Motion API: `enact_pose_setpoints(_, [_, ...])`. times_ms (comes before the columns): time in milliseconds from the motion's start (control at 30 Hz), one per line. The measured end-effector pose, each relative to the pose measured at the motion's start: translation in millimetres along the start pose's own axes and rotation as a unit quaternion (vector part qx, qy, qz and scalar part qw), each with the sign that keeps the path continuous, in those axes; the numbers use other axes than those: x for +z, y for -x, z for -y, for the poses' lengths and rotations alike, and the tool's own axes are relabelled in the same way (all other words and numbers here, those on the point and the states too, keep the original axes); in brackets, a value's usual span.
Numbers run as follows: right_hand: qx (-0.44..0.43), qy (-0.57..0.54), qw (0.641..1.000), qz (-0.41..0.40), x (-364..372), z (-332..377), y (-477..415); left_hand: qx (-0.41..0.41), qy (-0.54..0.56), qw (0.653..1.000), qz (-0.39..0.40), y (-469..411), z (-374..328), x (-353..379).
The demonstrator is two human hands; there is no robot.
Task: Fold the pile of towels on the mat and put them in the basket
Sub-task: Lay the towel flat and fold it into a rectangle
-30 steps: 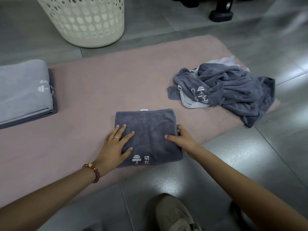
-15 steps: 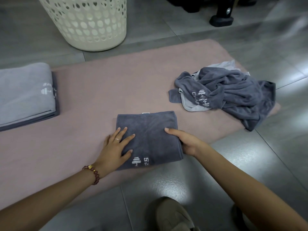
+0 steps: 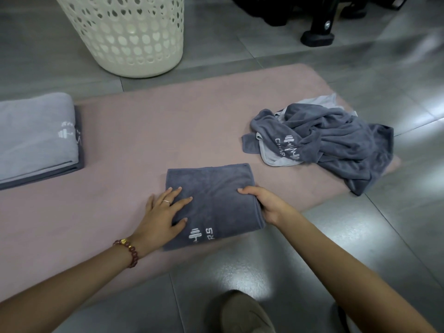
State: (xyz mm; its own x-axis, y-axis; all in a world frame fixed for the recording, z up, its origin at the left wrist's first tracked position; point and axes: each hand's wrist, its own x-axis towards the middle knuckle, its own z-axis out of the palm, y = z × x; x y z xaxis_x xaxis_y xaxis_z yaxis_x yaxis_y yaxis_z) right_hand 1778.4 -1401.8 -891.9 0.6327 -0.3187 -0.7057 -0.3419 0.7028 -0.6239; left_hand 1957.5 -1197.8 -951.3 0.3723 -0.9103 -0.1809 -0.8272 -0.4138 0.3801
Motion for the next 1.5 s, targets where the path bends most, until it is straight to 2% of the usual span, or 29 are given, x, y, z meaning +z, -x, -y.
enact_pose_setpoints(100, [-0.113,0.044,0.993,-0.01,18,38,8,0.002,0.16,0.986,-0.051,-13,-8,-27])
enact_pose_setpoints(167, [-0.208,0.114,0.971,0.009,38,74,22,0.033,0.296,0.948,-0.111,-22,-18,-56])
enact_pose_setpoints(233, [-0.322,0.217,0.921,0.021,57,102,33,-0.005,0.426,0.896,-0.126,-32,-27,-82])
enact_pose_setpoints(267, [-0.38,0.289,0.878,0.023,66,112,39,-0.035,0.515,0.848,-0.117,-37,-31,-92])
enact_pose_setpoints(333, [-0.464,0.46,0.756,0.032,78,118,42,-0.096,0.703,0.7,-0.081,-45,-32,-102])
enact_pose_setpoints(400, [-0.497,0.597,0.63,-0.005,85,105,39,-0.141,0.817,0.558,-0.045,-46,-28,-103])
enact_pose_setpoints(433, [-0.5,0.636,0.588,-0.016,85,92,35,-0.166,0.84,0.515,-0.036,-46,-24,-98])
enact_pose_setpoints(500, [-0.496,0.697,0.517,-0.008,79,52,21,-0.226,0.854,0.468,-0.019,-40,-15,-81])
enact_pose_setpoints(533, [-0.481,0.731,0.484,0.005,71,28,13,-0.259,0.851,0.458,-0.007,-36,-12,-71])
enact_pose_setpoints(567, [-0.469,0.755,0.457,0.022,59,4,4,-0.293,0.836,0.463,0.008,-30,-13,-61])
enact_pose_setpoints(600, [-0.453,0.77,0.446,0.045,46,-20,-3,-0.312,0.812,0.492,0.026,-23,-14,-51])
enact_pose_setpoints(667, [-0.419,0.79,0.44,0.078,22,-59,-11,-0.301,0.732,0.611,0.034,-12,-16,-36])
enact_pose_setpoints(700, [-0.415,0.79,0.444,0.079,14,-69,-12,-0.267,0.7,0.662,0.011,-9,-17,-30])
enact_pose_setpoints(733, [-0.412,0.771,0.477,0.084,10,-72,-11,-0.236,0.664,0.709,-0.013,-8,-16,-23])
enact_pose_setpoints(800, [-0.416,0.678,0.6,0.082,10,-62,-9,-0.182,0.599,0.779,-0.023,-7,-17,-21])
enact_pose_setpoints(833, [-0.421,0.629,0.651,0.053,12,-53,-9,-0.169,0.574,0.801,-0.027,-7,-19,-20])
enact_pose_setpoints(867, [-0.421,0.594,0.685,0.012,13,-43,-13,-0.162,0.546,0.821,-0.031,-8,-19,-18])
enact_pose_setpoints(933, [-0.396,0.551,0.73,-0.082,14,-18,-29,-0.149,0.504,0.85,-0.03,-9,-19,-14])
enact_pose_setpoints(1000, [-0.282,0.535,0.776,-0.176,13,10,-52,-0.134,0.487,0.863,-0.023,-6,-20,-12])
enact_pose_setpoints(1067, [-0.144,0.503,0.819,-0.235,12,33,-76,-0.121,0.475,0.872,-0.018,-6,-22,-14])
enact_pose_setpoints(1133, [-0.107,0.429,0.862,-0.248,8,51,-96,-0.144,0.467,0.872,-0.035,-14,-23,-21])
enact_pose_setpoints(1167, [-0.115,0.357,0.895,-0.24,8,58,-100,-0.184,0.481,0.856,-0.041,-22,-21,-26])
enact_pose_setpoints(1200, [-0.111,0.298,0.922,-0.223,8,63,-101,-0.235,0.52,0.82,-0.025,-32,-15,-33])
enact_pose_setpoints(1233, [-0.1,0.268,0.938,-0.198,6,66,-103,-0.274,0.581,0.766,0.009,-43,-10,-41])
enact_pose_setpoints(1267, [-0.084,0.271,0.943,-0.173,2,69,-104,-0.289,0.633,0.717,0.042,-54,-2,-50])
enact_pose_setpoints(1300, [-0.072,0.287,0.943,-0.154,-2,70,-106,-0.283,0.669,0.685,0.052,-66,3,-58])
enact_pose_setpoints(1333, [-0.072,0.317,0.935,-0.141,-4,73,-106,-0.268,0.681,0.681,0.037,-79,8,-66])
enact_pose_setpoints(1433, [-0.067,0.332,0.933,-0.117,-9,78,-109,-0.244,0.647,0.721,-0.031,-112,8,-82])
enact_pose_setpoints(1500, [-0.077,0.342,0.93,-0.111,-7,79,-111,-0.233,0.633,0.738,-0.013,-126,0,-85])
